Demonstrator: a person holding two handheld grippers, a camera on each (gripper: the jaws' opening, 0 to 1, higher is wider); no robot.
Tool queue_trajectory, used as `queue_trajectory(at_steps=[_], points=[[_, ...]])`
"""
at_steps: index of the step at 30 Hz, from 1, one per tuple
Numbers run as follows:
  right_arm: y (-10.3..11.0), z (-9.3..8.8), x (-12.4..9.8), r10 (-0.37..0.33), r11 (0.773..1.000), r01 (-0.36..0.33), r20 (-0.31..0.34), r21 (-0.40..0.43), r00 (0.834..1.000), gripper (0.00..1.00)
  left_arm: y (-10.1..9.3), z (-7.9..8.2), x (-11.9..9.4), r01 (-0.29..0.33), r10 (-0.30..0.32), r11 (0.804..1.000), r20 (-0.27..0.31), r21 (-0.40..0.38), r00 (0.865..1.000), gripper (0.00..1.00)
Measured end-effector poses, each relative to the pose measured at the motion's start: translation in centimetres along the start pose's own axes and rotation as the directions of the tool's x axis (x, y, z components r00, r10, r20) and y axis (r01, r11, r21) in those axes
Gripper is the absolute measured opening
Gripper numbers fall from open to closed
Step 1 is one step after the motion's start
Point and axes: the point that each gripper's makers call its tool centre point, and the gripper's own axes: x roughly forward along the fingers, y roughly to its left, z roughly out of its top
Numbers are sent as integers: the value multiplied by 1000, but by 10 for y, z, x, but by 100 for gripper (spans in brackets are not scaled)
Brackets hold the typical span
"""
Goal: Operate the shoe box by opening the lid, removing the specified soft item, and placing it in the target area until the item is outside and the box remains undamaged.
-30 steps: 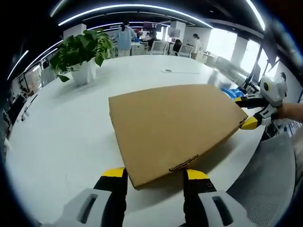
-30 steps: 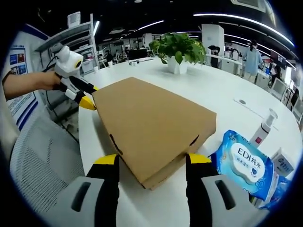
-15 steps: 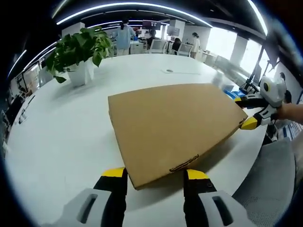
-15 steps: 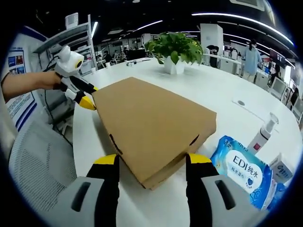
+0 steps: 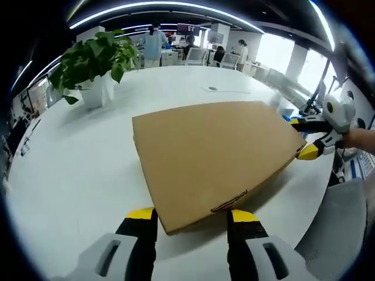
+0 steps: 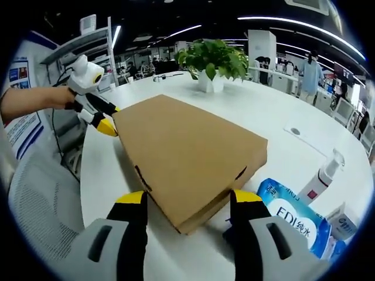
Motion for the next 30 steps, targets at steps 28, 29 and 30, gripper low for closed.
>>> queue_trajectory(at_steps=[28, 29, 30], points=[[-34, 11, 11, -37, 999, 37, -9, 13, 999, 54, 12, 33, 25, 31, -31, 999, -1, 19, 1000, 48], [-34, 11, 11, -37, 999, 38, -9, 13, 999, 54, 12, 33, 25, 31, -31, 999, -1, 18, 1000, 48], [-34, 11, 11, -37, 999, 37, -11, 12, 999, 54, 12, 33, 25, 31, -31, 999, -2, 17, 1000, 48]])
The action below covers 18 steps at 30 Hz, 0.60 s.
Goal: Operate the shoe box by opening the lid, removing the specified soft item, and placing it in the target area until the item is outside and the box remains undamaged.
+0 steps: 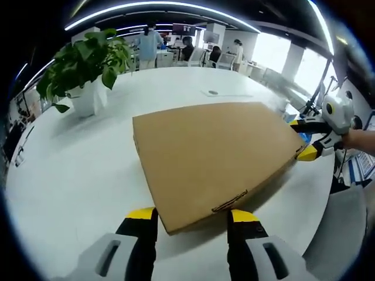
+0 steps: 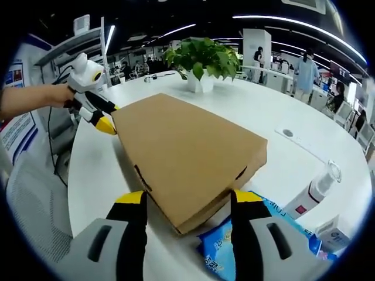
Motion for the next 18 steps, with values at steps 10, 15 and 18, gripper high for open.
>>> queue_trajectory(at_steps=[10, 15, 18], points=[[1, 2, -6, -31, 999, 31, 10, 12, 999, 53, -2, -5, -4, 5, -3, 998, 28, -56, 1000, 50], [3, 5, -15, -39, 999, 39, 28, 18, 999, 53, -2, -8, -15, -15, 17, 999, 37, -40, 999, 53], [4, 4, -23, -48, 999, 48, 32, 8, 998, 53, -4, -9, -23, -29, 31, 999, 53, -33, 998, 54]])
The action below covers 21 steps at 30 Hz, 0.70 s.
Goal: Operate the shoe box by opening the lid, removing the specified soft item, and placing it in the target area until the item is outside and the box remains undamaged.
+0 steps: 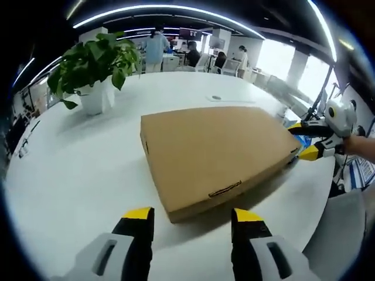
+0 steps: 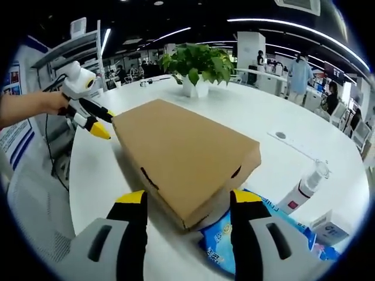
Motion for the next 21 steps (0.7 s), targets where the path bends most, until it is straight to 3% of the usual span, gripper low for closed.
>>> queue_trajectory(at_steps=[11, 21], points=[[-3, -5, -39, -51, 999, 51, 40, -8, 998, 56, -17, 1, -22, -20, 19, 1000, 50, 23, 999, 58], [-12, -16, -84, -131, 991, 133, 73, -16, 989, 61, -40, 6, -46, -26, 16, 997, 147, 68, 989, 65]])
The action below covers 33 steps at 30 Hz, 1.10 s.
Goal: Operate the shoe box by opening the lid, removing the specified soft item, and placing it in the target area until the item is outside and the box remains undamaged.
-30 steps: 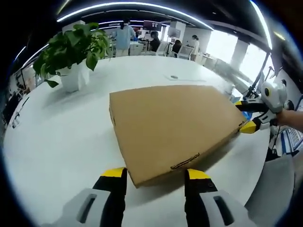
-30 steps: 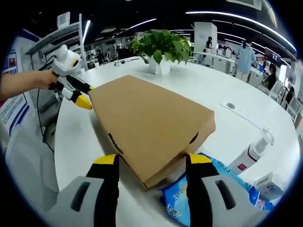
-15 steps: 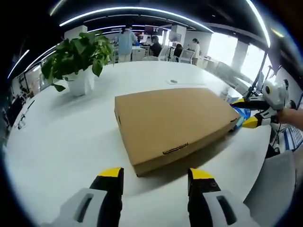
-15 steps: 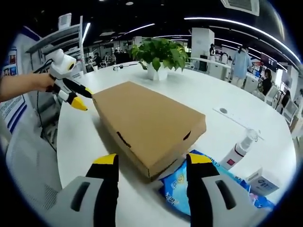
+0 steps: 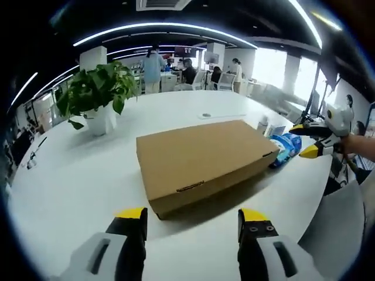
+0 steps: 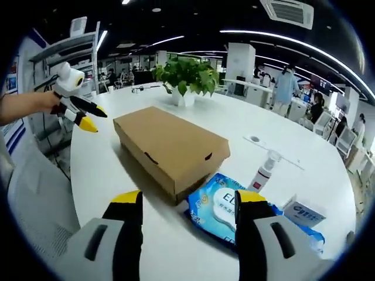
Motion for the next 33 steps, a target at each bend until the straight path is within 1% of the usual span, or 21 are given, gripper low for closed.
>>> queue_trajectory(at_steps=[3, 6, 7, 11, 14, 20, 25, 28, 30, 33], points=[[-6, -4, -14, -32, 999, 32, 3, -10, 999, 63, -7, 1, -7, 3, -4, 1000, 22, 18, 1000, 67], [-12, -9, -29, -57, 998, 57, 4, -15, 998, 65, -15, 1, -13, 14, -16, 999, 40, 37, 999, 71], [-16, -10, -35, -76, 997, 76, 7, -11, 997, 65, -19, 0, -16, 18, -20, 999, 43, 49, 999, 73], [-24, -12, -55, -113, 993, 112, 23, 26, 993, 68, -30, 1, -24, 23, -29, 996, 69, 83, 997, 77], [-27, -16, -67, -136, 990, 135, 23, 36, 991, 70, -37, 1, -29, 30, -36, 996, 78, 83, 996, 81], [-24, -28, -89, -160, 985, 158, 16, 71, 987, 74, -51, -2, -39, 37, -46, 996, 103, 82, 994, 86], [-21, -39, -105, -182, 978, 180, 5, 107, 983, 78, -61, -7, -49, 41, -49, 996, 113, 78, 992, 90], [-20, -46, -115, -199, 971, 197, 0, 138, 980, 80, -66, -6, -57, 53, -60, 997, 133, 59, 989, 92], [-19, -50, -120, -204, 968, 202, -3, 147, 979, 81, -68, -4, -61, 49, -57, 997, 145, 58, 988, 94], [-19, -60, -127, -213, 964, 214, -28, 157, 977, 82, -70, -3, -66, 55, -62, 998, 164, 42, 985, 97]])
